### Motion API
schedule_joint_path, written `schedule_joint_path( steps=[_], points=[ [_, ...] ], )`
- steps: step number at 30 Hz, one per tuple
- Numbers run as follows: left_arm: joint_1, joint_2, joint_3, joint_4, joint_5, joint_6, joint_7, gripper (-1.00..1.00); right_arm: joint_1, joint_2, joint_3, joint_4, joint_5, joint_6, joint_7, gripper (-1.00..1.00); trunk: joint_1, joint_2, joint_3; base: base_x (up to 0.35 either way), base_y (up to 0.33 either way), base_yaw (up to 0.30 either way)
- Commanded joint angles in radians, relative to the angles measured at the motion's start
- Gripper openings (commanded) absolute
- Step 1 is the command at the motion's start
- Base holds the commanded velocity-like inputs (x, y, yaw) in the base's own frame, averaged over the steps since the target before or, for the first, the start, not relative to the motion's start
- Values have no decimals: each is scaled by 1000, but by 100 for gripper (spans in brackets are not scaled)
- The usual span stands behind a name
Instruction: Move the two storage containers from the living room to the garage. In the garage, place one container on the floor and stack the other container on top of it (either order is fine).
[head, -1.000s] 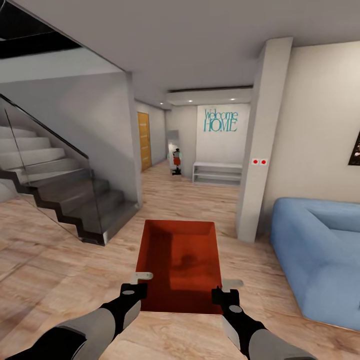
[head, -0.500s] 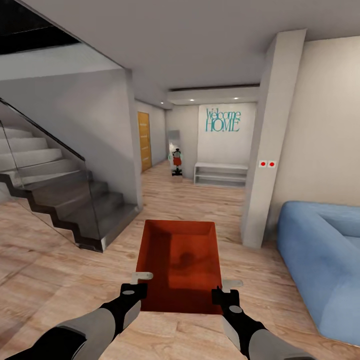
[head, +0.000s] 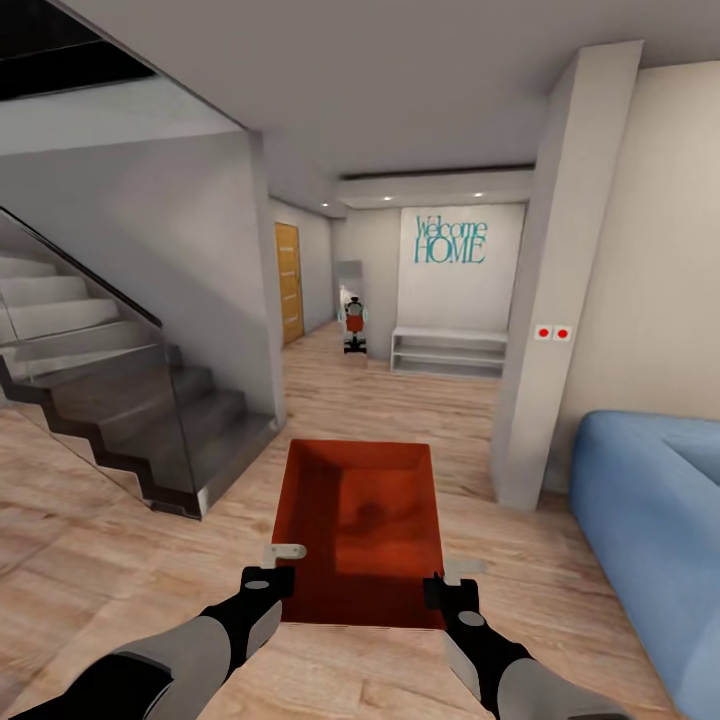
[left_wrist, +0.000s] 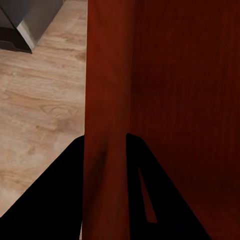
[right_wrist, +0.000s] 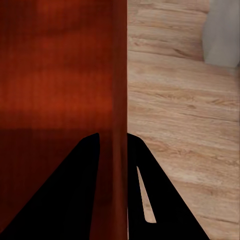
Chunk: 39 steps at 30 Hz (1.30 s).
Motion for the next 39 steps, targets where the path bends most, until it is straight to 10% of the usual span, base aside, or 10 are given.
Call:
schedule_joint_path(
  steps=[1, 39],
  points=[
    [0, 17, 22, 3, 14, -4, 20, -100, -1, 1, -33, -24, 16, -20, 3, -100, 1, -1, -2, 322, 40, 0],
    [0, 18, 23, 3, 15, -4, 20, -100, -1, 1, -33, -24, 16, -20, 3, -100, 1, -1, -2, 323, 2, -25]
  ],
)
